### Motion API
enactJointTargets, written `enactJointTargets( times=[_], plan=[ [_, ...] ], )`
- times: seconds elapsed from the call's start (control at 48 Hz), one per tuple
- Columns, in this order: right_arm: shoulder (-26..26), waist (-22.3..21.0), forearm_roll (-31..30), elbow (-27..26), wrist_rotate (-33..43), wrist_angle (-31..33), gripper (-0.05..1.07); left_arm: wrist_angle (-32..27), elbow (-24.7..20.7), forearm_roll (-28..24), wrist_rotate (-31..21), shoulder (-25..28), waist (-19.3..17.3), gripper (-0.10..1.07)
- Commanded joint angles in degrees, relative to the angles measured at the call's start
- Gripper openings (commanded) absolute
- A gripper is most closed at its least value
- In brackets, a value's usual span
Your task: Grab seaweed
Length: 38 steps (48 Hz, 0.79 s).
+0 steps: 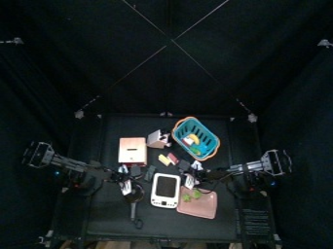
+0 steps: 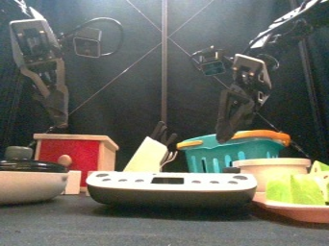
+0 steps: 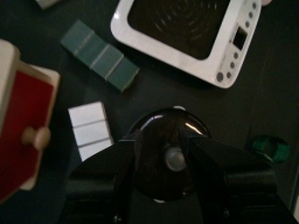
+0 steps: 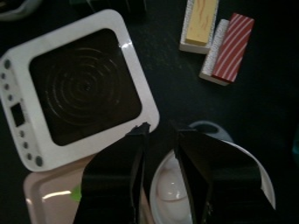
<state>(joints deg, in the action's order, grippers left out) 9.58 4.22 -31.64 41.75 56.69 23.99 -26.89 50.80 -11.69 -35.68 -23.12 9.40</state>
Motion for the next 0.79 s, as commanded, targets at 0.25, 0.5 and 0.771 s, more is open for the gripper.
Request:
enactJointTargets(
  times=[0.25, 0.5, 0.771],
  plan=[
    [-3.16, 4.92, 11.69, -12.13, -0.09, -1.85, 0.68, 18.02, 8.53, -13.62, 0.0, -17.58, -8.0, 0.78],
    [-15.38, 9.05, 13.71, -21.62, -0.26, -4.66, 0.68, 26.02, 15.56, -16.08, 0.7, -26.81, -15.82, 0.78],
    [-25.58, 13.62, 6.5, -33.49, -0.26, -3.43, 0.68, 32.96, 20.48, -18.37, 0.62, -26.89, -17.23, 0.78]
  ],
)
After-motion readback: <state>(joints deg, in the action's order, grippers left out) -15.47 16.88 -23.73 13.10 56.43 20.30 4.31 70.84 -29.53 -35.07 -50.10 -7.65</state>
